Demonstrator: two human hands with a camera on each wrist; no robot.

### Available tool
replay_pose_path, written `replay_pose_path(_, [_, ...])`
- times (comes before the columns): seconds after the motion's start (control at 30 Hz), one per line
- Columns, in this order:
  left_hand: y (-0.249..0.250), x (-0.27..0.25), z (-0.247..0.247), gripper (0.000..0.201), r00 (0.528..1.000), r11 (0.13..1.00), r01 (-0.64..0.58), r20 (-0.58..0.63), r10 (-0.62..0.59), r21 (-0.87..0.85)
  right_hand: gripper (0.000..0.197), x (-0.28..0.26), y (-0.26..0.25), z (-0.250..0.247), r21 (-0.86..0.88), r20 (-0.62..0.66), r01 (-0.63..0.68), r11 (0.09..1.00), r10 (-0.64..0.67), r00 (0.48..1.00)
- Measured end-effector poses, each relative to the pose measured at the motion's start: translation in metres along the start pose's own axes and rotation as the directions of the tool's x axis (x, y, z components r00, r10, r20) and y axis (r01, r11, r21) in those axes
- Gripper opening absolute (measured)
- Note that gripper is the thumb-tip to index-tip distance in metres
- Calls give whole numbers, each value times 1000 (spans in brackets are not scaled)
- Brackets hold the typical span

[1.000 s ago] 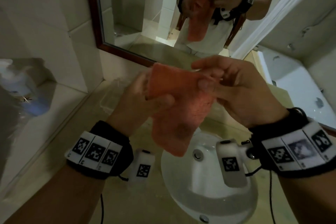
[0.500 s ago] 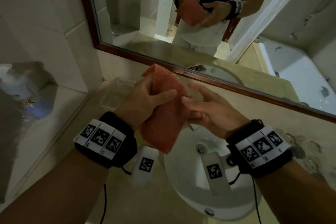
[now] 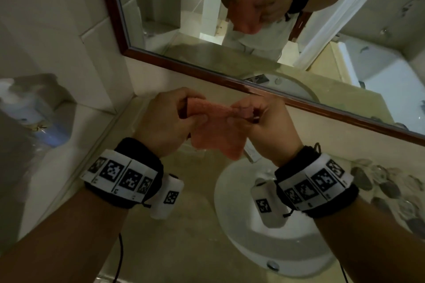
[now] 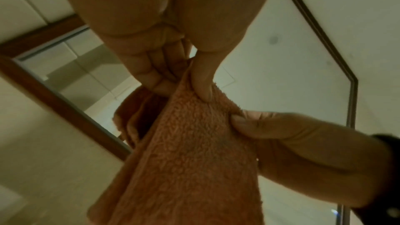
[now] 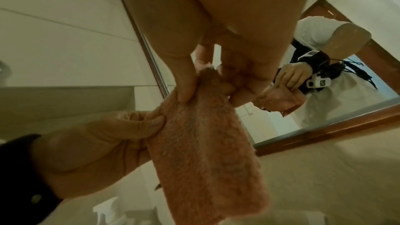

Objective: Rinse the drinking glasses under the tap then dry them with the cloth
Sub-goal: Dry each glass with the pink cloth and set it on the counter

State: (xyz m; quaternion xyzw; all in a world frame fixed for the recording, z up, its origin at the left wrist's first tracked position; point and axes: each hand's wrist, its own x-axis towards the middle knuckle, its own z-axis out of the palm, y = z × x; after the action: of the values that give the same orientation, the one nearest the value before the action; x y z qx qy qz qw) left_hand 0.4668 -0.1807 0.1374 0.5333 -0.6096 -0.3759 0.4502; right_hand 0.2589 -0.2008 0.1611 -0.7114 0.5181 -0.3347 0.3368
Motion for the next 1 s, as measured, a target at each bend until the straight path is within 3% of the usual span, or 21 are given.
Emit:
replay_pose_path(0.03, [-3, 3, 1, 23, 1000, 999, -25, -9, 25, 49, 4, 4, 0, 3, -20, -12, 24, 1000, -24, 1000])
replay_pose_path(0.1, [-10, 11, 0, 6, 999, 998, -33, -29, 34, 59, 14, 13, -1, 9, -30, -38, 59, 998, -60, 997])
replay_pose_path(0.13, [-13, 15, 1, 12, 999, 998, -26, -40, 28, 58, 20, 18, -1, 11, 1, -50, 39, 999, -39, 998])
replay_pose_path(0.2, [-23, 23, 2, 31, 1000, 1000, 1, -25, -1, -11, 28, 30, 3, 18, 105, -55, -39, 994, 45, 998])
replay_pose_path(0.33, [-46, 36, 5, 40, 992, 962, 122, 42, -115, -246, 40, 53, 13, 37, 236, -37, -171, 957, 185, 982])
replay_pose_path(0.4, [-60, 45, 4, 35, 988, 952, 153, 33, -150, -264, 34, 65, 23, 46, 313, -8, -296, 903, 314, 949])
replay_pose_path(0.47, [-74, 52, 2, 25, 977, 943, 208, 4, -214, -262, 41, 73, 35, 55, 388, 84, -429, 815, 433, 898])
replay_pose_path(0.57, [-106, 68, 0, 27, 949, 935, 302, -29, -313, -187, 57, 88, 60, 73, 261, 133, -558, 788, 543, 829])
replay_pose_path(0.63, [-127, 78, 3, 32, 919, 908, 382, -29, -393, -171, 60, 96, 75, 88, 133, 108, -585, 800, 575, 811])
replay_pose_path(0.77, [-156, 95, 9, 37, 834, 814, 541, 13, -551, -213, 49, 107, 100, 117, -122, 31, -502, 856, 509, 860])
replay_pose_path(0.83, [-166, 101, 12, 42, 820, 802, 567, 29, -572, -188, 47, 112, 109, 126, -192, 43, -472, 861, 488, 872])
replay_pose_path(1.0, [-184, 108, 26, 39, 808, 805, 585, -11, -589, -102, 71, 116, 121, 133, -265, 169, -434, 861, 484, 858])
